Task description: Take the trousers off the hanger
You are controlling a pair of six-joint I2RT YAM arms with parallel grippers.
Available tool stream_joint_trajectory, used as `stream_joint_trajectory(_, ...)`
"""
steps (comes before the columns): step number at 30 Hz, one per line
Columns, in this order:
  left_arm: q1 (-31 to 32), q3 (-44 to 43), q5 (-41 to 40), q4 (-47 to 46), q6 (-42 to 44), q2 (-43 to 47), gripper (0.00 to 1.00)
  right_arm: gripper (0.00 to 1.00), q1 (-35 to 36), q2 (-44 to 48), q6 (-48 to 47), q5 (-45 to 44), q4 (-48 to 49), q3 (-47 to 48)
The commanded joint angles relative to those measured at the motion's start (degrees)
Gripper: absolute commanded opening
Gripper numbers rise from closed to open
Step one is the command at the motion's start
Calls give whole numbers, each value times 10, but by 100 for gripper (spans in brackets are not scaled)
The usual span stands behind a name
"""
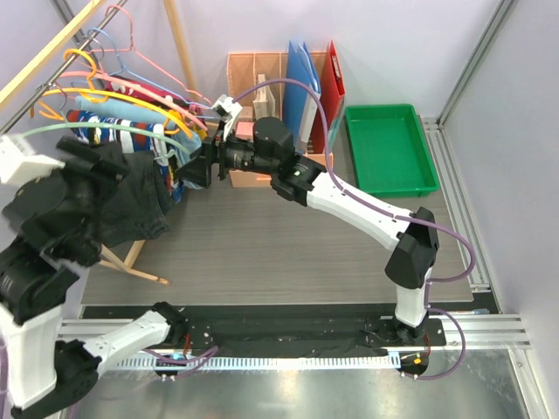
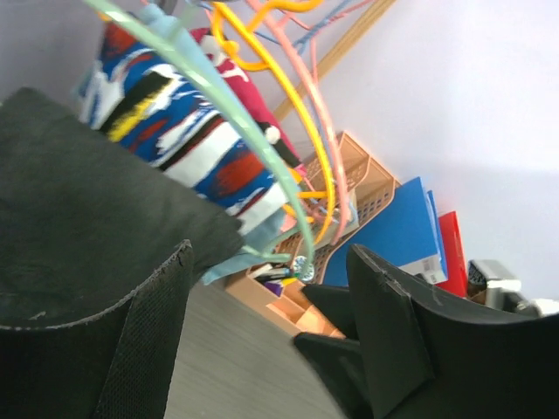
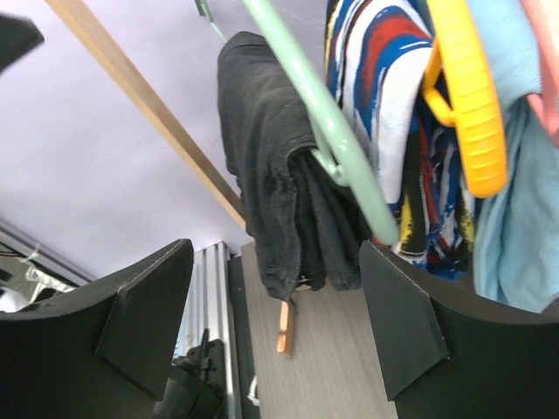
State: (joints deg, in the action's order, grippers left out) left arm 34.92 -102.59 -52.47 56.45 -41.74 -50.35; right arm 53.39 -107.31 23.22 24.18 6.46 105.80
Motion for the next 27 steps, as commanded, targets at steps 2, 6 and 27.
stream_joint_trajectory(2, 2, -47, 9, -20, -69, -92, 73, 81, -3, 1, -71, 20, 37, 50)
stream_joint_trajectory(6, 2, -50, -8, -9, -118, -114, 75, 81, -5, -11, -137, 12, 0, 66)
stream_joint_trajectory(27, -145, -11, 15, -10, -184, -129, 67, 58, -34, -143, -164, 142, -6, 208)
